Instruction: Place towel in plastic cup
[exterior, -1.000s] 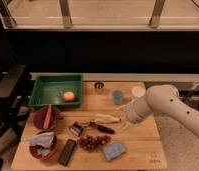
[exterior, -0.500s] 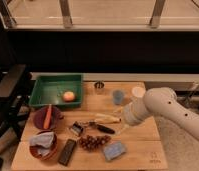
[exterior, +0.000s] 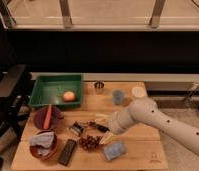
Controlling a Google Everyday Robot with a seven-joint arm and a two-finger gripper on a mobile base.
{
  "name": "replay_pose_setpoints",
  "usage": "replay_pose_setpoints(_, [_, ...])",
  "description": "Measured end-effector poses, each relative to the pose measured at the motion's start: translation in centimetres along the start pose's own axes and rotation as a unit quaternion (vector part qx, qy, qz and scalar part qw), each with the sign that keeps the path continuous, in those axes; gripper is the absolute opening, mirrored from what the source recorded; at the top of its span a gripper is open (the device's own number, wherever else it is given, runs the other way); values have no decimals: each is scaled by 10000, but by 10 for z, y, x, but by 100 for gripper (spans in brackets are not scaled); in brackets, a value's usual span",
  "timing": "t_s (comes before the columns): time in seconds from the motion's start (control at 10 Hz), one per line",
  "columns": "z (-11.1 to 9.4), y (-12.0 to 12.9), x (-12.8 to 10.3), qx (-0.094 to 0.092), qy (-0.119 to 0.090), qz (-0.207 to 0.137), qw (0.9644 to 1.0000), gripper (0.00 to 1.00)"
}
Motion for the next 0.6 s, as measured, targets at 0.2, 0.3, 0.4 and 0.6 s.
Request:
replay_pose_setpoints(0.2, [14, 6, -12, 36, -281, -24, 9996, 65])
replay_pose_setpoints(0.3, [22, 8, -23, 62, -504, -58, 9987, 65])
replay_pose_setpoints(0.4, [29, 8, -35, 93, -722, -118, 9973, 65])
replay_pose_setpoints(0.6, [38, 8, -59, 148, -1062, -269, 9939, 65])
